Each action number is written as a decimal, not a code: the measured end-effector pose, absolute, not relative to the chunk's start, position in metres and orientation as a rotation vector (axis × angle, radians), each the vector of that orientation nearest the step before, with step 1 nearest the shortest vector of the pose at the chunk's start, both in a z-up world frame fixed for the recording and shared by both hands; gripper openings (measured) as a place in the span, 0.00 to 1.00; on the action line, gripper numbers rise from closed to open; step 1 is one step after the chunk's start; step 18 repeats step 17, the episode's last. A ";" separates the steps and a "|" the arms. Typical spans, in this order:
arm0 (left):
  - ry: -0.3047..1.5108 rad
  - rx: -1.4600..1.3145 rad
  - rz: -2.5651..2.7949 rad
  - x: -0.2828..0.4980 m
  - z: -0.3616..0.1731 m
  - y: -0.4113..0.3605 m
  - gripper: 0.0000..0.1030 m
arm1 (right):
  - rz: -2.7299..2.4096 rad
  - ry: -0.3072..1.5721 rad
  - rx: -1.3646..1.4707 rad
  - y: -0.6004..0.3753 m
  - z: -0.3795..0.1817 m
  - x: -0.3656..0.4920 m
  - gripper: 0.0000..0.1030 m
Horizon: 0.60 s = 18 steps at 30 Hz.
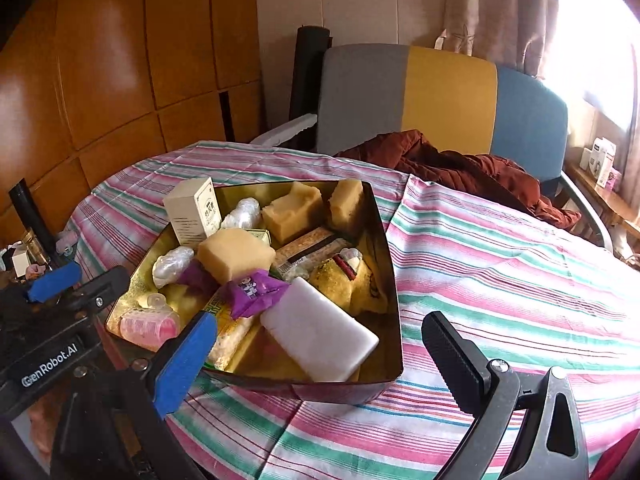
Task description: Organize objects
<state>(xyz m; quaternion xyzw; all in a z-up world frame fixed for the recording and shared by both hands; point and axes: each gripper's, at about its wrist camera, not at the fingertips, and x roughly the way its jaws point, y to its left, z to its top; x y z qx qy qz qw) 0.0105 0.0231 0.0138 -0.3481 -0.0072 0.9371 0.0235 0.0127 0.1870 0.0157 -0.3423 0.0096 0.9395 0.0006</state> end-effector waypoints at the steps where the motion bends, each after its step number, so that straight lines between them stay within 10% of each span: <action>1: -0.015 -1.075 2.901 0.011 0.014 0.024 0.63 | 2.949 0.033 -1.073 0.187 0.016 0.012 1.00; 18: 0.047 -1.012 2.922 0.015 0.014 0.026 0.60 | 2.932 0.037 -1.094 0.188 0.011 0.008 1.00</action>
